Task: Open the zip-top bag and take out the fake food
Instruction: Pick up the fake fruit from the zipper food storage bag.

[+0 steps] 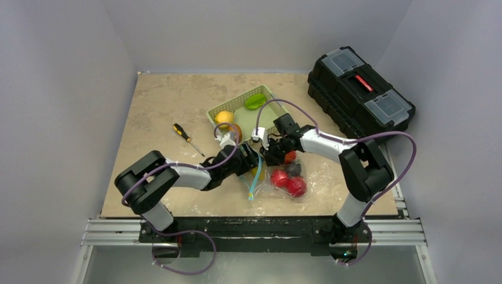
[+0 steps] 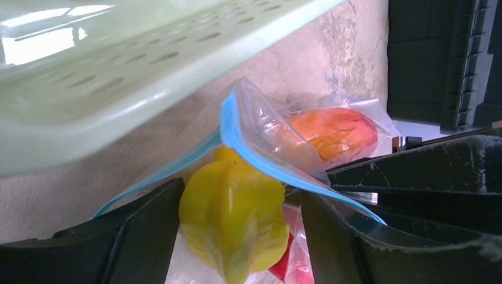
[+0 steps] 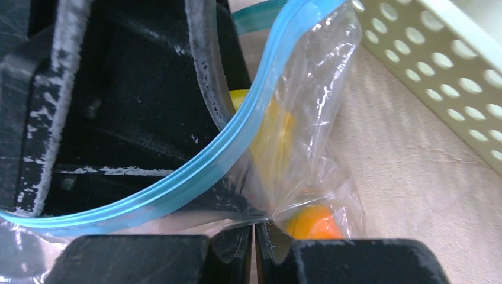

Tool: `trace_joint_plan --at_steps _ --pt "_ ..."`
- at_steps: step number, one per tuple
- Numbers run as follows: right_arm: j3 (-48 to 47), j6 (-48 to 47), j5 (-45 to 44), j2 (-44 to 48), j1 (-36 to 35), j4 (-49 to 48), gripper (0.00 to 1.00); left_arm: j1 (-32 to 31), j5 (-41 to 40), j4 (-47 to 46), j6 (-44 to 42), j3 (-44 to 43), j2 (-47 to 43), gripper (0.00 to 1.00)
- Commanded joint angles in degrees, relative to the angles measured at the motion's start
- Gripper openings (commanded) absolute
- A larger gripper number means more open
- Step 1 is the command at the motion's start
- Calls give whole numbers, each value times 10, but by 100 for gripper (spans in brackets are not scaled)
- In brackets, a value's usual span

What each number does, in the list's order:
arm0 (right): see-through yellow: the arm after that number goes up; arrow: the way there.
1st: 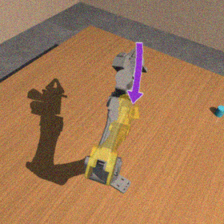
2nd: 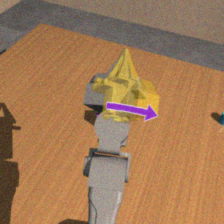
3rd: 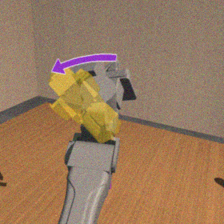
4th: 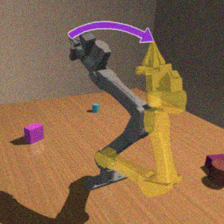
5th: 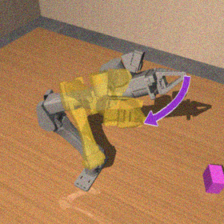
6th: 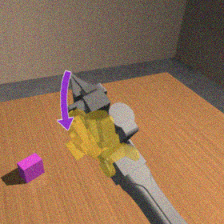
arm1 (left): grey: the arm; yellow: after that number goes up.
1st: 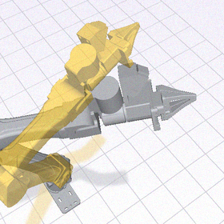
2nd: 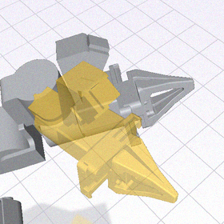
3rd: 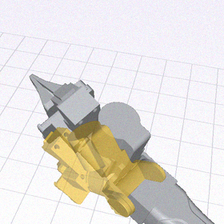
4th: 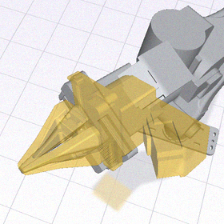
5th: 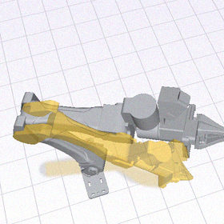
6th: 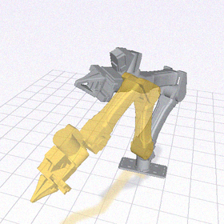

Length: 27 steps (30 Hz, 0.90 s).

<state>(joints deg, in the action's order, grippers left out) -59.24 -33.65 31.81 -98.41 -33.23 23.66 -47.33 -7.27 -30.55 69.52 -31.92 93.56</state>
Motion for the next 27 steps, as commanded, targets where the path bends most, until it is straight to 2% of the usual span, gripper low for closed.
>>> trace_joint_plan --at_steps 1,5,7,14,19,27 --pt "-24 0 57 -7 -5 18 6 -10 7 -38 -21 8 -23 71" --pt "-24 5 58 -6 -5 15 6 -9 5 -43 -9 14 -23 62" --pt "-24 6 59 -6 -6 15 6 -9 6 -47 -6 15 -23 48" --pt "-23 4 49 -1 -4 17 6 -9 -3 -22 -22 29 -59 19" --pt "-18 3 24 10 1 11 6 -9 -10 33 -58 45 -127 9" --pt "-16 1 14 13 10 15 6 -9 -6 111 -97 73 -212 6"
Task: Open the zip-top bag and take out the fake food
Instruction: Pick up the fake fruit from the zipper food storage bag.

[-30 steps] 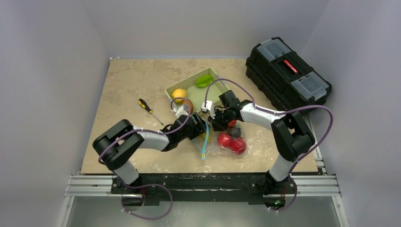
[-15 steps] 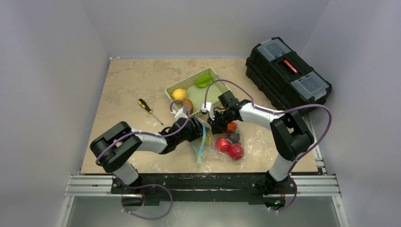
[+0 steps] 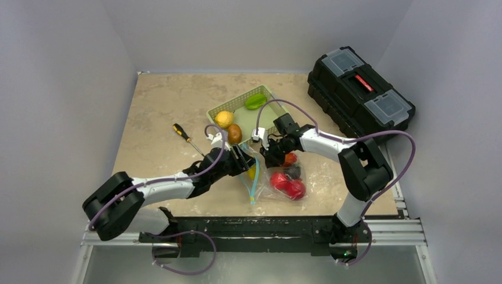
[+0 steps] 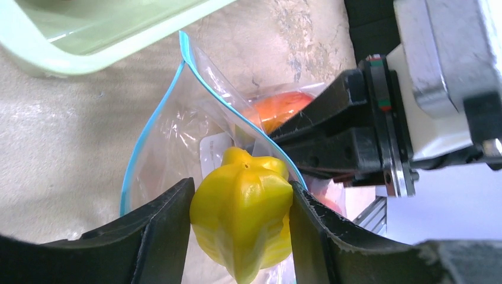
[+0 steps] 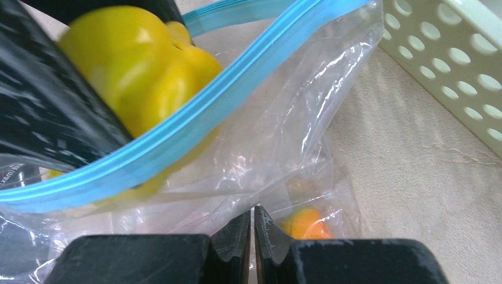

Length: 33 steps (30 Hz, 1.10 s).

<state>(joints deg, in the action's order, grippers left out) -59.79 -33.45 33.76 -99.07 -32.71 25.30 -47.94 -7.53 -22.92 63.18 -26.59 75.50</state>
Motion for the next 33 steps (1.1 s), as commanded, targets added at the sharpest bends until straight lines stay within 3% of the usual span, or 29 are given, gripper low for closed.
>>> trace_joint_plan --at_steps 1,23,33 --pt "-10 -3 -4 21 5 -1 6 -3 -4 41 -37 24 -38 6" --pt "1 -104 52 88 8 64 13 7 -29 334 -147 19 -300 2" --pt "5 -120 58 108 14 72 15 46 -8 397 -187 -25 -337 2"
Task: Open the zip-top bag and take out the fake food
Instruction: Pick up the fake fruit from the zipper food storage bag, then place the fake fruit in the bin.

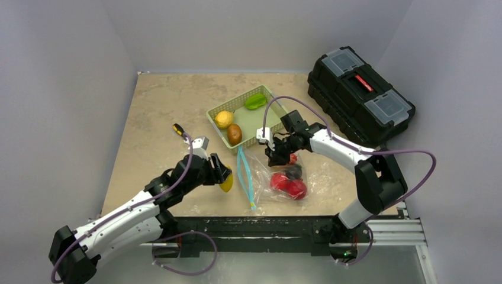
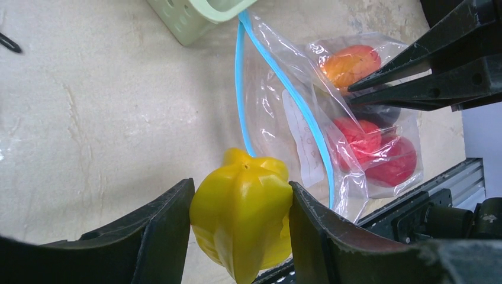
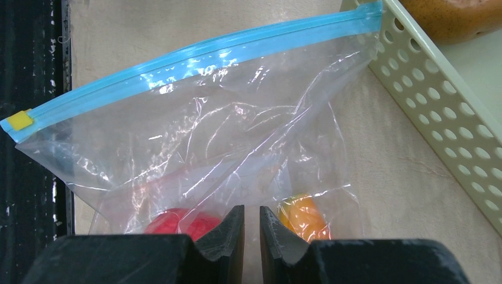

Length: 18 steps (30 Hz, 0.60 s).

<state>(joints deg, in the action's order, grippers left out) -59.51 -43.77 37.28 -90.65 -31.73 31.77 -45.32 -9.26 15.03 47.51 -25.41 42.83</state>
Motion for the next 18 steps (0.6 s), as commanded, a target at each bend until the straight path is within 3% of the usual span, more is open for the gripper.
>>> trace_joint_plan --at_steps 1,18 --pt "2 -17 23 25 5 9 15 28 18 19 -36 -41 -10 2" --pt "4 -29 24 34 9 15 16 169 163 -17 -87 -133 66 2"
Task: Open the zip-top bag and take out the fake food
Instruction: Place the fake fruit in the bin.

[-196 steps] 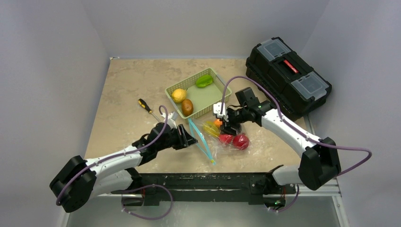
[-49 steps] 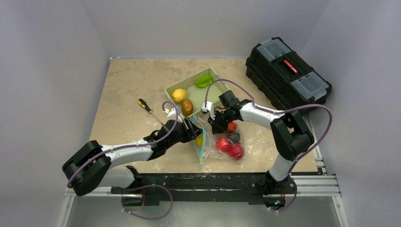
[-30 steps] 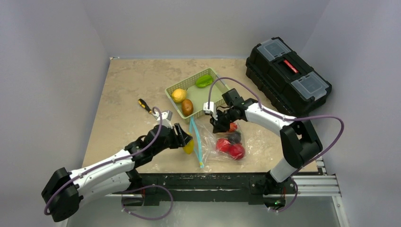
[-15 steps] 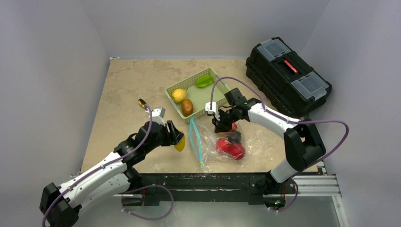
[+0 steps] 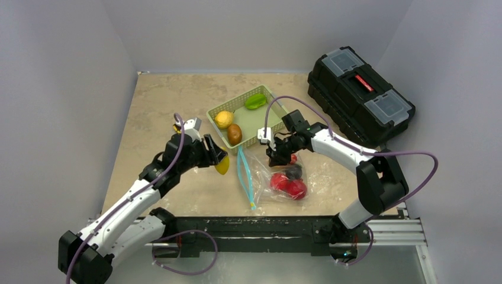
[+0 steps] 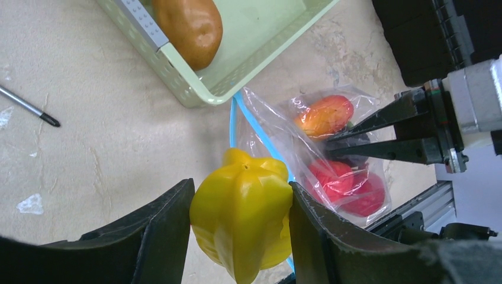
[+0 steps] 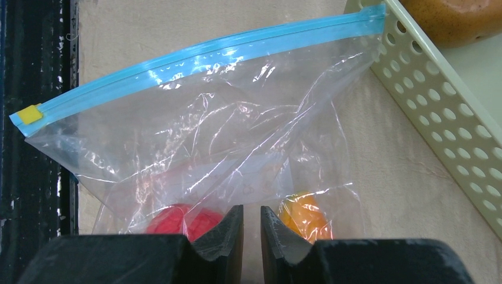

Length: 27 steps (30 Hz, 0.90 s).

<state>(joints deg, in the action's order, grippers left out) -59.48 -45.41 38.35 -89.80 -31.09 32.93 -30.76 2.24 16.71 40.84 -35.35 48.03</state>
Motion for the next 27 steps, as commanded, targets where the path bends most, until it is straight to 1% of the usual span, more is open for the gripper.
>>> trace_joint_plan --at_steps 1,8,27 --pt "4 -13 13 27 2 4 16 29 56 -36 -21 -36 19 2" --pt "5 -17 11 31 3 5 17 64 99 -58 -18 -44 43 2" --pt "5 -23 11 35 3 9 18 118 158 -96 -16 -78 117 2"
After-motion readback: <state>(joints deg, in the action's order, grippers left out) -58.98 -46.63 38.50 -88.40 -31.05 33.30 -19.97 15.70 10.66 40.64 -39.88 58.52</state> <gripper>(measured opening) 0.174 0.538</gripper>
